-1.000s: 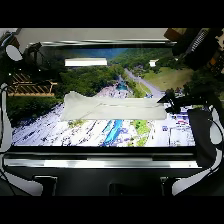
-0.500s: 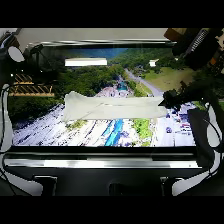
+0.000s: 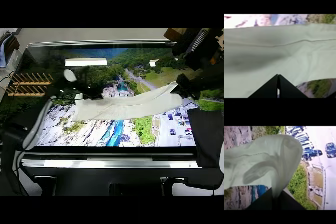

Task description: Fold the clothes and pants, and hang the long-sleeved shirts on hangers.

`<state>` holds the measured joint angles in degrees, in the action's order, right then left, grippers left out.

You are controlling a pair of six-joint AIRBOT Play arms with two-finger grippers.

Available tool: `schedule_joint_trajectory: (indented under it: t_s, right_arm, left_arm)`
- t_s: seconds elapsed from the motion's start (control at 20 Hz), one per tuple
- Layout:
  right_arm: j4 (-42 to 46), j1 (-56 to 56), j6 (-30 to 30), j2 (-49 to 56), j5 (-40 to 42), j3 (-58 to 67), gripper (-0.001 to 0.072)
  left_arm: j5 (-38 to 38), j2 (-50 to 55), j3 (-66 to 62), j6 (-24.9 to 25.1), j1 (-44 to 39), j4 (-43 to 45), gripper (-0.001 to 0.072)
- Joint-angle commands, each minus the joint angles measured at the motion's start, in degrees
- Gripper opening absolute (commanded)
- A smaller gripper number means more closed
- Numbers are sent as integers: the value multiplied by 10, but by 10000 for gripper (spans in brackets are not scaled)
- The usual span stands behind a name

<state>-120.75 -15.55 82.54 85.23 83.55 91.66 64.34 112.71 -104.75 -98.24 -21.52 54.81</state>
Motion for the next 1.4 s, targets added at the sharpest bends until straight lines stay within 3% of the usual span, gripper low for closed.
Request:
schedule_joint_trajectory:
  t_s: [0.0,0.35,0.55,0.7,0.85,1.0,1.2,1.35]
  right_arm:
    - [9,0,-37,-54,15,6,37]
    - [-23,1,-43,-73,17,6,37]
    - [-38,1,-41,-73,3,6,37]
    - [-40,1,-37,-73,-1,6,37]
    - [-72,2,-27,-73,-24,6,37]
    - [-106,37,-35,-71,-71,6,37]
    - [-106,162,-82,-49,-143,6,37]
    - [-107,271,-108,-13,-224,6,37]
  left_arm:
    - [-96,43,5,-43,-95,-83,14]
    - [-191,93,3,-60,-192,-182,14]
    - [-200,115,3,-70,-207,-209,14]
    - [-177,104,-1,-24,-194,-210,14]
    - [-117,59,-1,9,-140,-205,13]
    - [-31,-23,0,9,-56,-116,14]
    - [84,-155,0,9,71,38,15]
    - [129,-240,0,9,165,78,15]
